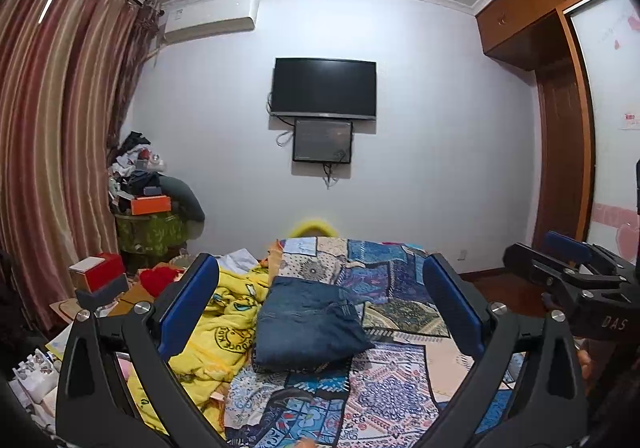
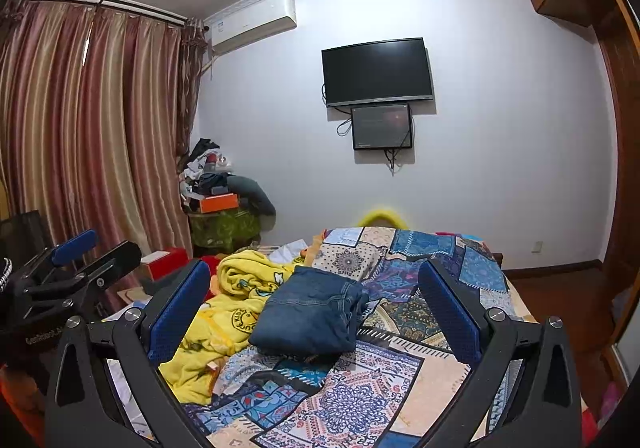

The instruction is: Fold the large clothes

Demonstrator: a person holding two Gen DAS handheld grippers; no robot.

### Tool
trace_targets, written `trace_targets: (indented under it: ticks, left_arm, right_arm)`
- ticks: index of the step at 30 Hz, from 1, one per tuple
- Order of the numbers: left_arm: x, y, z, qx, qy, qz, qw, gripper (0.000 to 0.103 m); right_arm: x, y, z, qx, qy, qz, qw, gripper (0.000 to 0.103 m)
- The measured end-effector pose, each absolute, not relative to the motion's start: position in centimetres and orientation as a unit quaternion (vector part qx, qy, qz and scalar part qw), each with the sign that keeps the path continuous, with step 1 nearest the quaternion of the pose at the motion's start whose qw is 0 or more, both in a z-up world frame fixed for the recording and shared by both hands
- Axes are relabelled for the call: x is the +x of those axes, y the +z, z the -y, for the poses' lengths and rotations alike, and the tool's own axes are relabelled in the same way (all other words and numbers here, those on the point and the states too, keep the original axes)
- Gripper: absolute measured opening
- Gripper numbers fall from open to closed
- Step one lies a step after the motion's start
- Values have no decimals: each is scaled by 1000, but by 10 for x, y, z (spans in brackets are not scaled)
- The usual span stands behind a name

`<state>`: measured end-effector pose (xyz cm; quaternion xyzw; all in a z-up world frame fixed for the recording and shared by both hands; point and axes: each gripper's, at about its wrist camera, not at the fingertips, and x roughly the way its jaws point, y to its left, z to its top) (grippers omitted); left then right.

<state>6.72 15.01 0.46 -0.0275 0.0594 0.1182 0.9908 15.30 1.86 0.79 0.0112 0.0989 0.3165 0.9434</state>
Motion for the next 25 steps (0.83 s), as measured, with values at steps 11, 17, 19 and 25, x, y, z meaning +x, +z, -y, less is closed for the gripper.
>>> trace_targets:
  ticks: [11,17,19,25]
  left_arm:
    - [69,3,-145,-28,108,-68,991,102]
    - [68,3,-146,-30,107,-69,991,102]
    - [69,3,-148,-32,108,-71,991,102]
    - [76,-2,-158,-46,109,-80,990,103]
  right_arm:
    - [154,8,-18,17,310,-97,946,103]
    - [156,6,-17,21,307,-101,946,103]
    - [157,5,-18,22,308,-103,946,103]
    - [160,1,-21,19,305,-109,946,103]
